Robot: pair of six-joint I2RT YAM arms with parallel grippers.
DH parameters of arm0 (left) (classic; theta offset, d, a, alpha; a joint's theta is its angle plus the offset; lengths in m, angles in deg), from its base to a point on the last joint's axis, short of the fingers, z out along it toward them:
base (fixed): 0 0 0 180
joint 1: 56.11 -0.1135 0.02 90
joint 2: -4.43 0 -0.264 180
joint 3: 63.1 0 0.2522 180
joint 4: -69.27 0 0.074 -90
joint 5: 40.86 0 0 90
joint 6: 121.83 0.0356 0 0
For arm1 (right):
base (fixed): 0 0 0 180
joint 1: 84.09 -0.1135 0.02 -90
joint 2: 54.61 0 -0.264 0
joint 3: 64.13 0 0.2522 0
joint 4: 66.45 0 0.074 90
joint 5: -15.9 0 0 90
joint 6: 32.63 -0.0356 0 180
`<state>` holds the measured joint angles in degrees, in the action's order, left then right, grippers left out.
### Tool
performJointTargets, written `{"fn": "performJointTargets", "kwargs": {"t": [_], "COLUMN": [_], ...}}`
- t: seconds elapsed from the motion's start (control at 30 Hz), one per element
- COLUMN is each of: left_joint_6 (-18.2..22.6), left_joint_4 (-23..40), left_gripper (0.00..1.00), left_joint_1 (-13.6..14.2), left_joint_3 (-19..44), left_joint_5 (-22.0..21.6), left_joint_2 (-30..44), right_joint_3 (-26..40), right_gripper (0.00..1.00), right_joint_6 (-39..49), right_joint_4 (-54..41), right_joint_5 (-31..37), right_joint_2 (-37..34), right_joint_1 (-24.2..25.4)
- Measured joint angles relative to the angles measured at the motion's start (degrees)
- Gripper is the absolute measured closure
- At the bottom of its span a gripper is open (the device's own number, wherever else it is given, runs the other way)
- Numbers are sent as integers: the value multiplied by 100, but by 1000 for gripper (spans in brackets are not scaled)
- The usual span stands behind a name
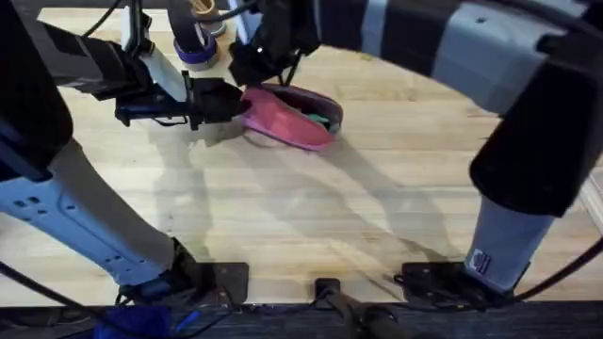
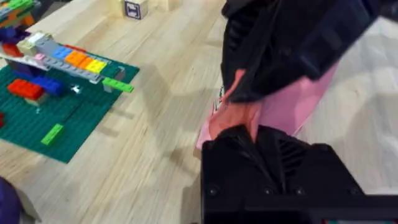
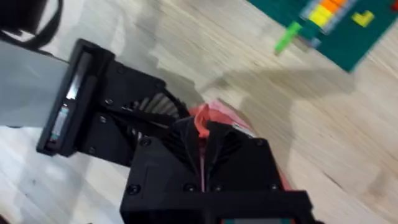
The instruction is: Unzip the bag, pick up the pens from the table one at a time and place them inside, then zip the bag closed.
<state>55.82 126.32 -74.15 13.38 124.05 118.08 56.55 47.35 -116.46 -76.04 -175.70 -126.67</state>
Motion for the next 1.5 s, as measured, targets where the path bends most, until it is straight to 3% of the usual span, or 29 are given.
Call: {"fn": "performJointTargets", "kwargs": {"t": [1.0, 1.3, 1.5], "left_joint_6": [-72, -90, -90], "left_joint_4": [235, 304, 304], "left_gripper": [959, 959, 959], "left_joint_1": [309, 0, 27], "left_joint_3": [0, 0, 0], "left_joint_5": [358, 177, 175], "left_joint_2": [0, 0, 0], "right_joint_3": [138, 140, 140], "right_gripper": [969, 970, 969], "right_joint_6": [-16, 184, 335], "right_joint_4": [-2153, -2656, -2651], "right_joint_5": [-884, 320, 579], "right_joint_2": [166, 214, 405], "right_joint_1": [1350, 2185, 2193]}}
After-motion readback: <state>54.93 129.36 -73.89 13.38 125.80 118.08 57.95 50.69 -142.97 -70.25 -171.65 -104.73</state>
